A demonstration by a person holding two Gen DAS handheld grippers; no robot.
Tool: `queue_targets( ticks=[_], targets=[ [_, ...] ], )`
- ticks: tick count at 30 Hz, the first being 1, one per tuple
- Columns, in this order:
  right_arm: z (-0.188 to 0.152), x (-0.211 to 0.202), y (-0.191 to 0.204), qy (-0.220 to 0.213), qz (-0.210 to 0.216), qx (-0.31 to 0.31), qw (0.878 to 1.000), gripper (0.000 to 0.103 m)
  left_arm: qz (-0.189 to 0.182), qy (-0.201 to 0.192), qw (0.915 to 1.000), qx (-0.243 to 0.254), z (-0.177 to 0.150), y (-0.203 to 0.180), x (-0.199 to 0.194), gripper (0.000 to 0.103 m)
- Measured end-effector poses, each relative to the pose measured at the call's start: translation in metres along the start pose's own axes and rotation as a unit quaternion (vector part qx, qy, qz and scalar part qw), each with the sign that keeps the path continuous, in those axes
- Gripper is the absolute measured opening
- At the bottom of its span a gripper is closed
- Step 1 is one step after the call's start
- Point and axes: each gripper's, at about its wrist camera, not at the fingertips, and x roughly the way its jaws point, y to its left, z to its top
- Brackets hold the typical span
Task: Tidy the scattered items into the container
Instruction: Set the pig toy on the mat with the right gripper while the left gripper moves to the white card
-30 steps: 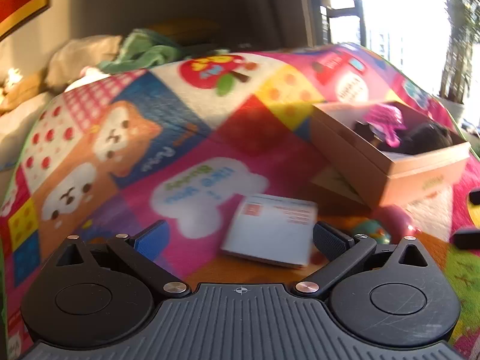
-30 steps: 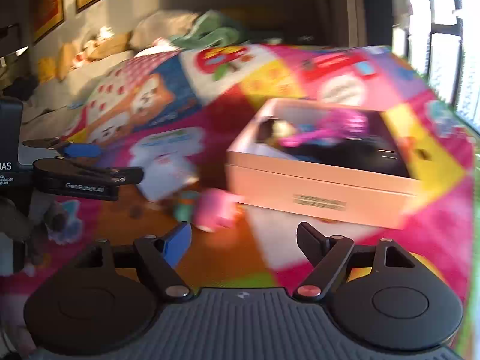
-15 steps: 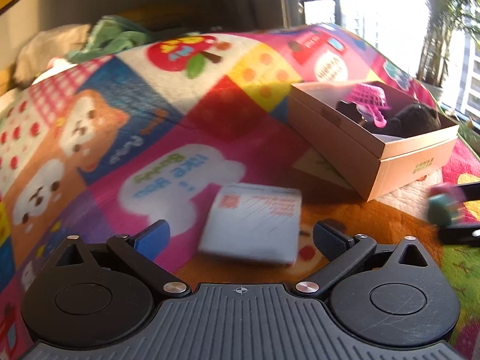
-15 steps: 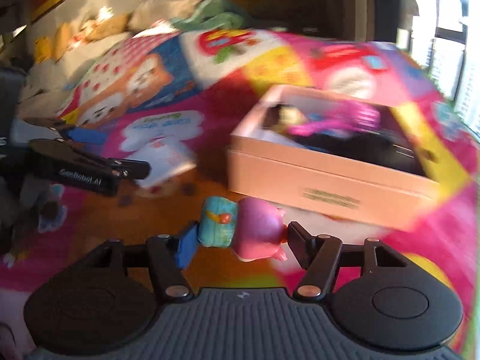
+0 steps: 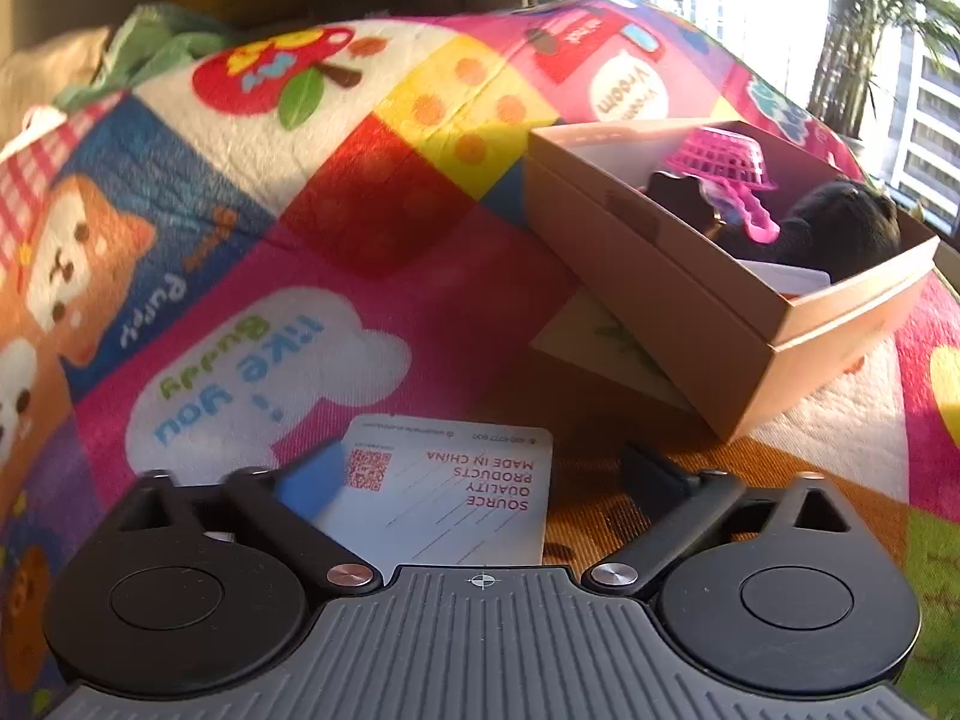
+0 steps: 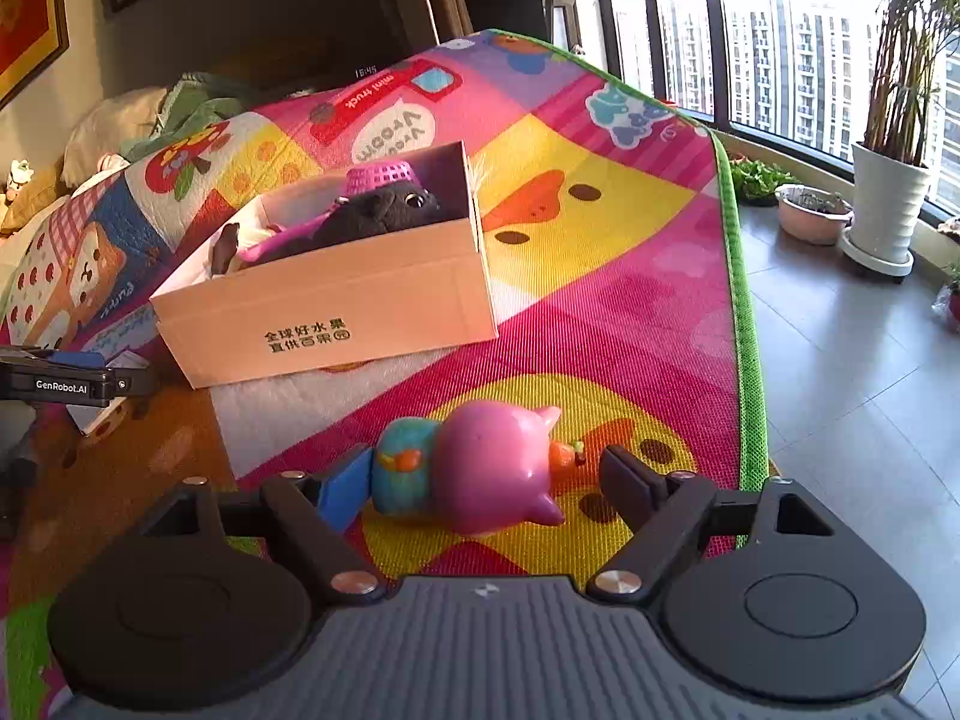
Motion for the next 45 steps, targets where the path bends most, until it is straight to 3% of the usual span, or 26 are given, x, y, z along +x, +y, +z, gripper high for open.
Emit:
queue_targets(
  ticks=[2, 3, 8, 10, 11, 12, 15, 19, 26, 31, 35, 39, 40, 41, 45],
  targets=[
    [0.0, -0.001, -0.002, -0.005, 0.005, 0.006, 1.0, 0.091, -0.008, 0.003, 0.9999, 0.009, 0.0, -0.006, -0.009, 0.049],
    [-0.001, -0.001, -0.004, -0.004, 0.006, 0.011, 1.0, 0.092, -0.024, 0.004, 0.9997, 0.007, -0.001, -0.009, -0.015, 0.046],
    [0.0, -0.001, -0.005, -0.005, 0.011, 0.021, 1.0, 0.098, -0.092, 0.009, 0.9942, 0.056, -0.021, -0.046, -0.042, 0.052],
    [0.0, -0.001, -0.005, -0.005, 0.011, 0.022, 1.0, 0.099, -0.106, 0.001, 0.9919, 0.07, -0.027, -0.054, -0.054, 0.073],
    [0.0, -0.001, -0.005, -0.005, 0.012, 0.022, 1.0, 0.1, -0.1, -0.011, 0.992, 0.076, -0.029, -0.055, -0.059, 0.093],
    [-0.001, -0.001, -0.006, -0.005, 0.013, 0.022, 1.0, 0.1, -0.084, -0.029, 0.9926, 0.083, -0.03, -0.054, -0.063, 0.101],
    [-0.001, 0.0, -0.005, -0.003, 0.013, 0.023, 1.0, 0.103, -0.02, -0.04, 0.9962, 0.074, -0.028, -0.039, -0.06, 0.101],
    [-0.001, 0.0, -0.004, -0.003, 0.012, 0.023, 1.0, 0.103, -0.002, 0.0, 0.9999, 0.011, -0.021, -0.012, -0.031, 0.101],
    [-0.001, 0.001, -0.004, -0.002, 0.01, 0.021, 1.0, 0.103, 0.022, 0.008, 0.9997, -0.009, -0.005, 0.006, 0.002, 0.103],
    [-0.001, 0.001, -0.004, -0.003, 0.012, 0.022, 1.0, 0.103, -0.013, 0.017, 0.999, -0.04, -0.003, 0.025, 0.013, 0.103],
    [-0.002, 0.001, -0.004, -0.003, 0.012, 0.022, 1.0, 0.103, -0.025, 0.01, 0.9989, -0.038, -0.005, 0.035, 0.013, 0.103],
    [-0.002, 0.001, -0.004, -0.003, 0.011, 0.022, 1.0, 0.103, -0.018, 0.01, 0.9993, -0.032, -0.005, 0.034, 0.012, 0.103],
    [-0.002, 0.001, -0.004, -0.003, 0.012, 0.022, 1.0, 0.103, -0.018, 0.01, 0.9992, -0.033, -0.005, 0.032, 0.011, 0.101],
    [-0.002, 0.001, -0.004, -0.003, 0.011, 0.022, 1.0, 0.103, -0.019, 0.007, 0.9992, -0.035, -0.005, 0.03, 0.008, 0.09],
    [-0.002, 0.0, -0.004, -0.003, 0.012, 0.023, 1.0, 0.103, -0.039, 0.012, 0.9988, -0.026, -0.009, 0.015, -0.005, 0.088]
  ],
)
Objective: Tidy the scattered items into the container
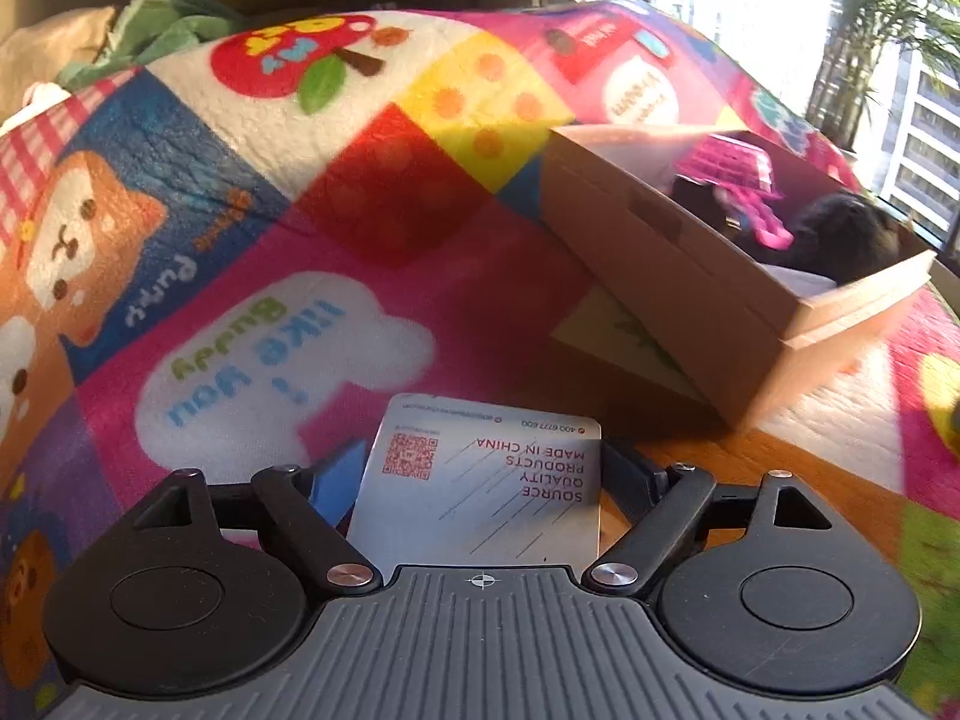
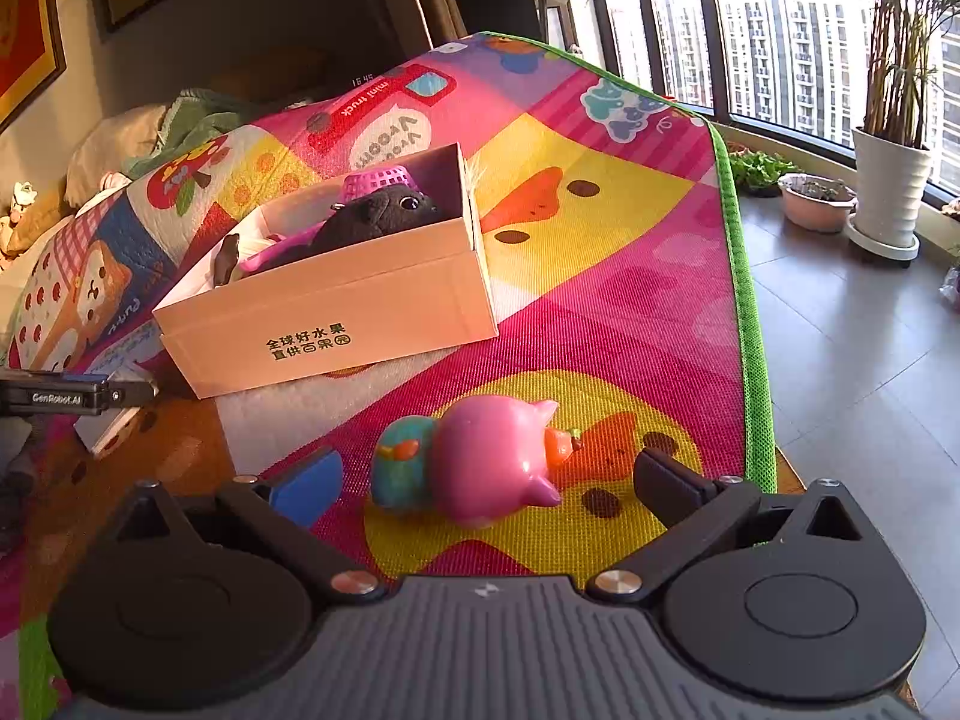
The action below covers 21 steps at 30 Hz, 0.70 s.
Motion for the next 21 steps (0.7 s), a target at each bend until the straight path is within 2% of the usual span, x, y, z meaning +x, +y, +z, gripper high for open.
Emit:
queue_targets(
  ticks=[2, 5, 7, 10, 13, 14, 17, 19, 21],
  targets=[
    [0.0, 0.0, -0.001, -0.001, 0.002, 0.002, 1.0, 0.103, -0.016, 0.004, 0.9997, 0.02, -0.009, -0.018, -0.011, 0.088],
    [-0.001, -0.001, -0.001, -0.003, 0.003, 0.004, 1.0, 0.103, -0.081, 0.003, 0.9952, 0.055, -0.022, -0.055, -0.035, 0.088],
    [-0.001, -0.001, -0.001, -0.002, 0.003, 0.005, 1.0, 0.103, -0.123, -0.011, 0.9882, 0.09, -0.025, -0.084, -0.052, 0.088],
    [-0.001, 0.0, -0.001, -0.001, 0.003, 0.005, 1.0, 0.103, -0.161, -0.031, 0.976, 0.143, -0.023, -0.124, -0.063, 0.089],
    [0.001, -0.004, -0.003, -0.001, -0.002, 0.01, 1.0, 0.103, -0.156, -0.029, 0.9717, 0.176, -0.024, -0.147, -0.063, 0.092],
    [0.002, -0.008, -0.004, -0.004, -0.001, 0.01, 1.0, 0.103, -0.152, -0.027, 0.9709, 0.183, -0.026, -0.15, -0.065, 0.096],
    [0.007, -0.024, -0.001, -0.017, 0.026, 0.001, 1.0, 0.103, -0.141, -0.015, 0.9712, 0.191, -0.042, -0.152, -0.073, 0.097],
    [0.014, -0.034, 0.008, -0.033, 0.047, -0.013, 0.998, 0.103, -0.117, -0.012, 0.972, 0.204, -0.054, -0.155, -0.077, 0.098],
    [0.024, -0.037, 0.027, -0.042, 0.069, -0.049, 0.995, 0.08, -0.081, -0.014, 0.9719, 0.221, -0.064, -0.157, -0.079, 0.1]
  ],
)
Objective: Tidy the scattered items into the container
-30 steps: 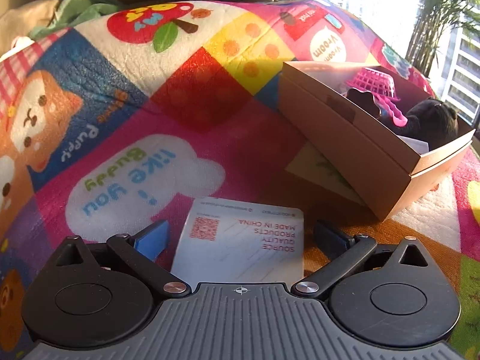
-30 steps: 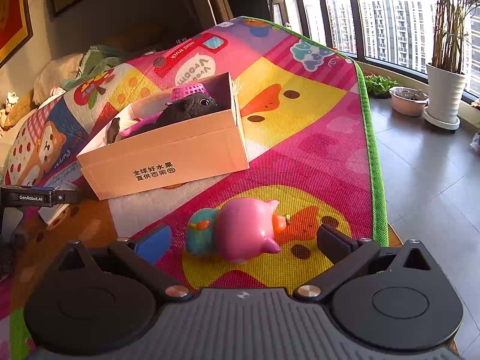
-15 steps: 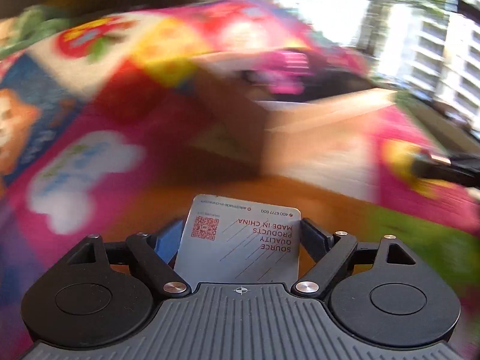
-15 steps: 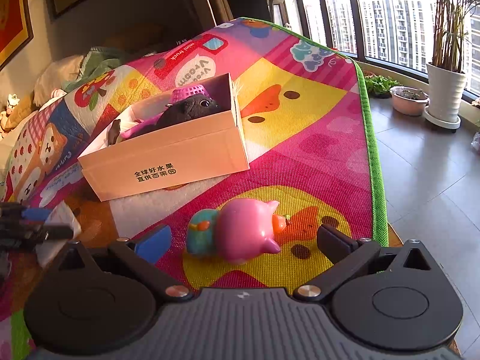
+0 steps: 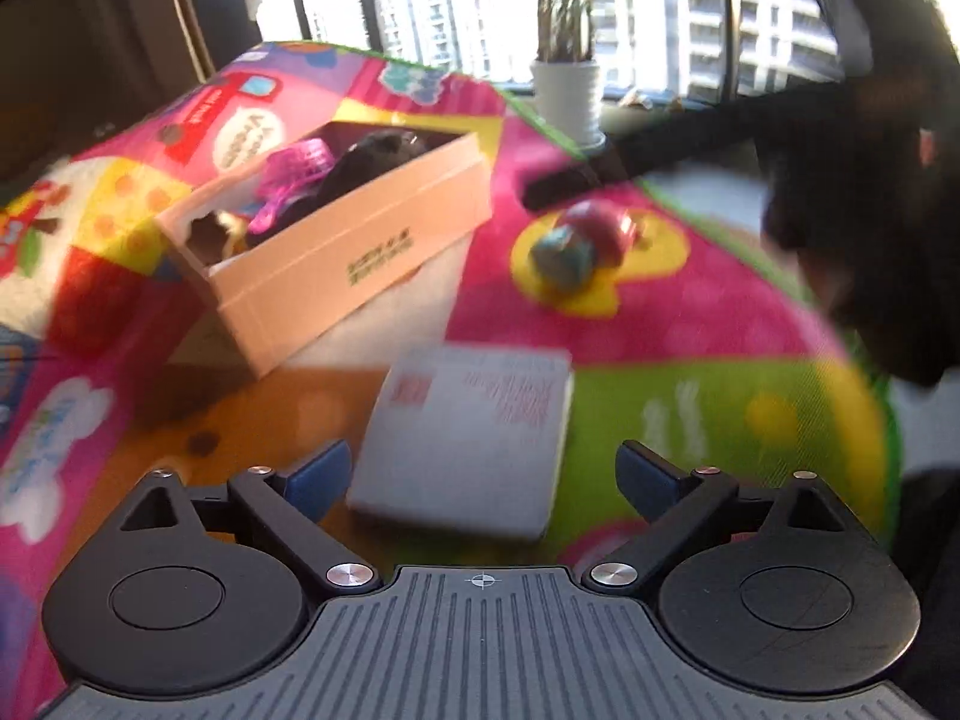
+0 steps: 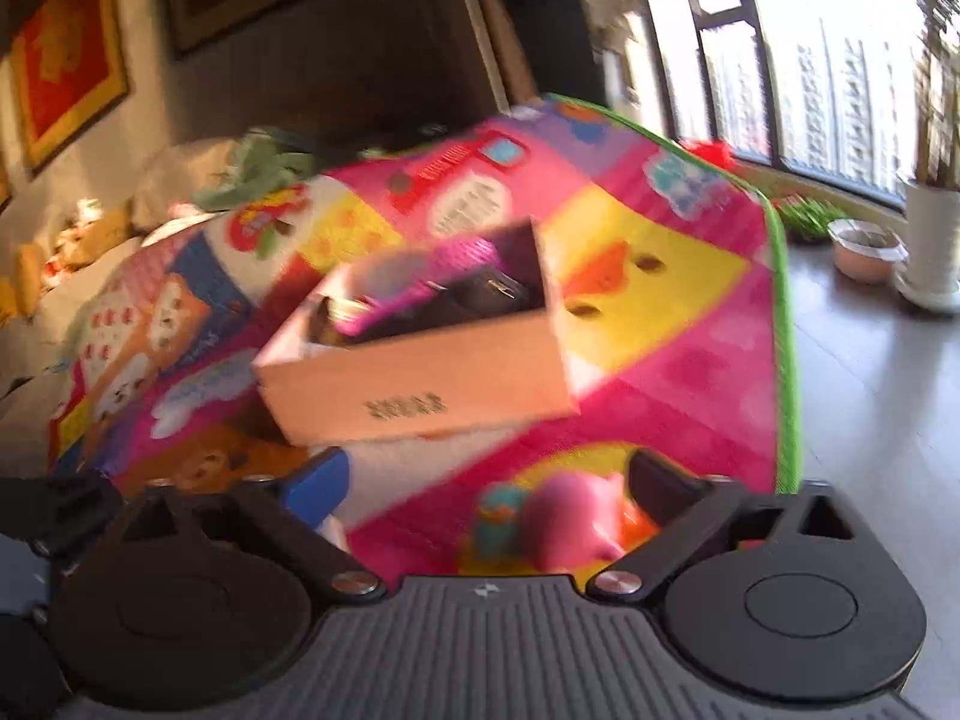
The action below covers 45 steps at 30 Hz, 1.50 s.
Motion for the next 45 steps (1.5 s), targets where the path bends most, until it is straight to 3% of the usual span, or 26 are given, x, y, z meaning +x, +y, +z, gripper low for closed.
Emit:
queue_targets(
  ticks=[1, 2, 4, 9, 13, 18, 25, 34, 39, 42, 44, 45],
  targets=[
    [0.006, 0.005, 0.009, 0.013, 0.015, -0.018, 1.0, 0.056, 0.013, 0.002, 0.9999, 0.002, -0.003, 0.0, -0.001, 0.1],
    [0.013, 0.013, 0.018, 0.032, 0.034, -0.029, 0.998, 0.041, 0.017, 0.002, 0.9998, -0.006, -0.005, 0.003, -0.001, 0.1],
    [0.024, 0.032, 0.031, 0.063, 0.064, -0.042, 0.995, 0.037, 0.026, 0.006, 0.9993, -0.025, -0.006, 0.011, -0.001, 0.1],
    [0.029, 0.088, 0.058, 0.134, 0.081, -0.111, 0.981, 0.037, 0.065, 0.012, 0.9953, -0.071, -0.006, 0.036, 0.008, 0.102],
    [0.016, 0.1, 0.063, 0.151, 0.051, -0.154, 0.975, 0.037, 0.055, 0.016, 0.9928, -0.106, -0.008, 0.05, 0.013, 0.103],
    [0.022, 0.092, 0.054, 0.143, 0.06, -0.127, 0.98, 0.038, 0.037, 0.02, 0.9928, -0.112, -0.01, 0.05, 0.009, 0.102],
    [0.031, 0.127, 0.059, 0.163, 0.032, -0.098, 0.981, 0.037, 0.035, 0.018, 0.9911, -0.127, -0.012, 0.051, 0.012, 0.102],
    [0.008, 0.083, 0.057, 0.168, 0.015, -0.129, 0.977, 0.033, 0.063, 0.021, 0.9878, -0.141, -0.024, 0.069, 0.004, 0.103],
    [-0.01, 0.046, 0.051, 0.181, 0.058, -0.105, 0.976, 0.033, 0.096, 0.031, 0.982, -0.16, -0.034, 0.095, 0.001, 0.103],
    [-0.02, 0.034, 0.061, 0.179, 0.077, -0.099, 0.976, 0.043, 0.124, 0.036, 0.9747, -0.182, -0.039, 0.112, 0.001, 0.103],
    [-0.029, 0.031, 0.073, 0.168, 0.087, -0.104, 0.976, 0.064, 0.135, 0.04, 0.9704, -0.196, -0.042, 0.12, -0.002, 0.103],
    [-0.032, 0.029, 0.078, 0.163, 0.09, -0.104, 0.977, 0.066, 0.136, 0.041, 0.969, -0.202, -0.044, 0.123, -0.004, 0.103]
  ],
)
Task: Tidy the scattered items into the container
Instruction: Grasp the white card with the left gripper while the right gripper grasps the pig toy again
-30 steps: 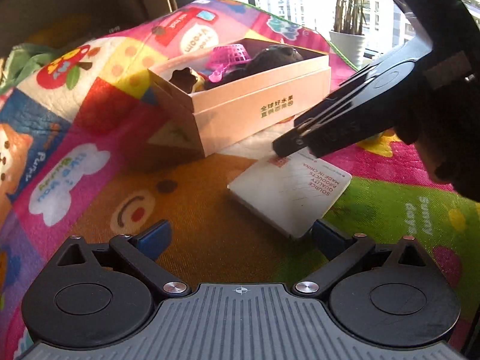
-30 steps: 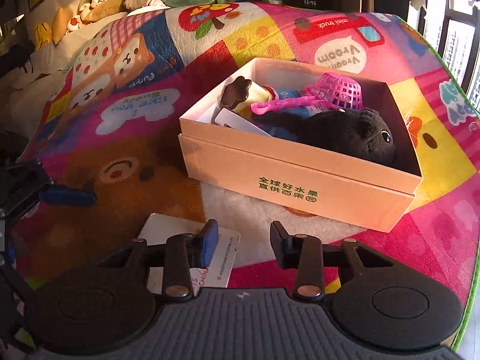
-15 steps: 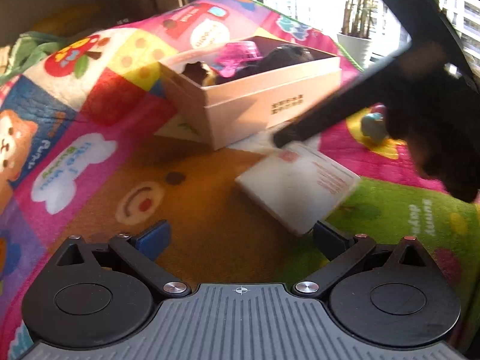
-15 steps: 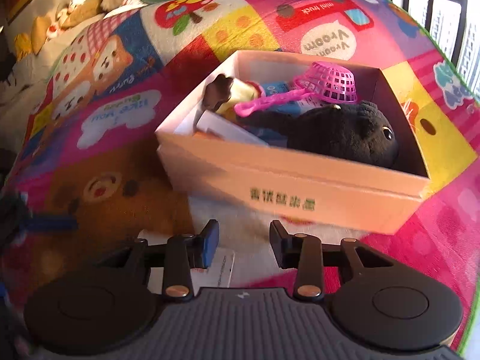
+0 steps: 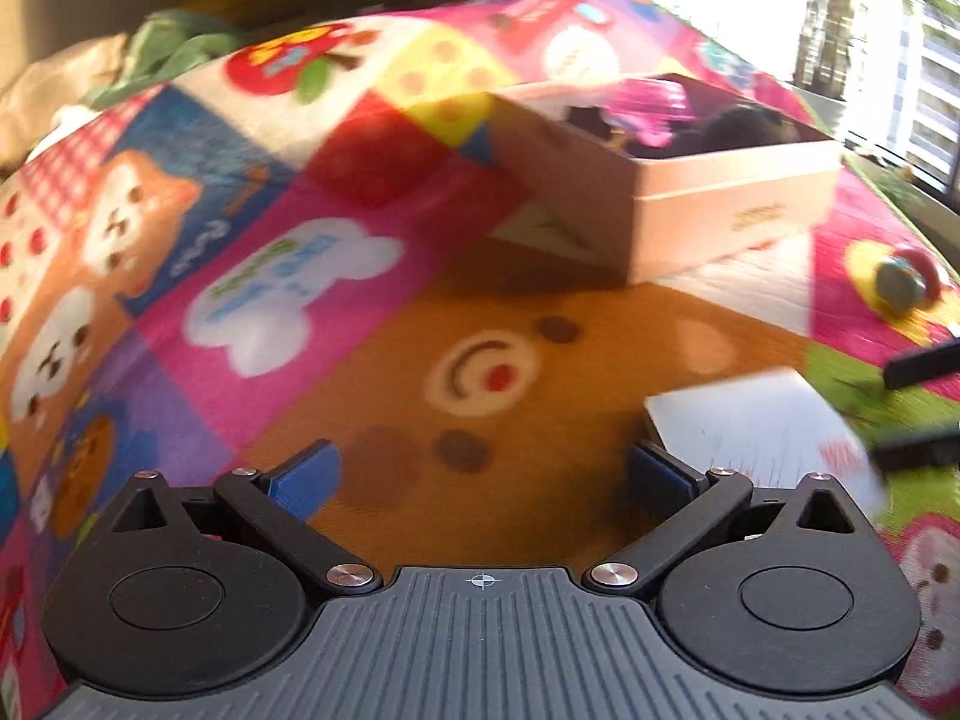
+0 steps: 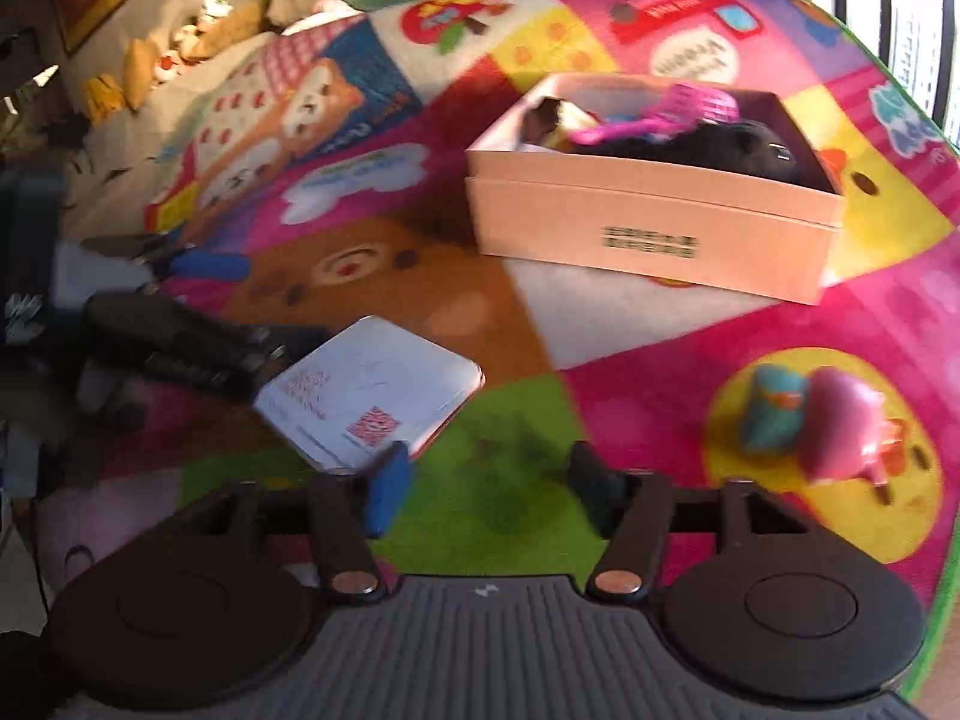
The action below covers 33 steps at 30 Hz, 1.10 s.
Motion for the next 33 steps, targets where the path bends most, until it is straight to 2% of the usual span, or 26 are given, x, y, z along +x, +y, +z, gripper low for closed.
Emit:
queue_targets(
  ticks=[5, 9, 12, 14, 15, 18, 20, 23, 29, 31, 33],
  targets=[
    [-0.003, -0.008, 0.011, -0.011, 0.033, -0.002, 0.999, 0.067, 0.0, 0.007, 0.9997, -0.022, -0.008, 0.013, -0.011, 0.103],
    [-0.004, -0.031, 0.001, -0.065, -0.038, -0.009, 0.997, 0.078, -0.029, -0.01, 0.9966, -0.077, -0.01, 0.019, -0.027, 0.103],
    [-0.006, -0.05, -0.014, -0.113, -0.104, -0.009, 0.988, 0.086, -0.101, -0.012, 0.9867, -0.127, -0.008, 0.018, -0.034, 0.103],
    [-0.008, -0.059, -0.027, -0.135, -0.147, -0.002, 0.98, 0.089, -0.15, 0.004, 0.9802, -0.129, -0.006, 0.007, -0.033, 0.103],
    [-0.008, -0.063, -0.034, -0.139, -0.16, 0.008, 0.977, 0.089, -0.163, 0.01, 0.9791, -0.122, -0.005, -0.001, -0.032, 0.103],
    [-0.009, -0.071, -0.054, -0.144, -0.172, 0.047, 0.974, 0.089, -0.177, 0.011, 0.9793, -0.098, -0.004, -0.023, -0.033, 0.103],
    [-0.011, -0.071, -0.06, -0.144, -0.182, 0.057, 0.971, 0.092, -0.178, 0.003, 0.9804, -0.085, -0.005, -0.035, -0.035, 0.103],
    [-0.015, -0.07, -0.061, -0.142, -0.174, 0.052, 0.973, 0.098, -0.15, -0.009, 0.9879, -0.038, -0.006, -0.057, -0.037, 0.103],
    [-0.017, -0.059, -0.057, -0.139, -0.16, 0.049, 0.976, 0.098, -0.115, -0.004, 0.9928, 0.034, -0.008, -0.082, -0.024, 0.103],
    [-0.016, -0.058, -0.059, -0.143, -0.166, 0.051, 0.974, 0.099, -0.098, -0.003, 0.9941, 0.047, -0.011, -0.083, -0.019, 0.103],
    [-0.018, -0.058, -0.061, -0.146, -0.174, 0.052, 0.973, 0.102, -0.096, -0.002, 0.9946, 0.04, -0.011, -0.08, -0.015, 0.103]
  ],
)
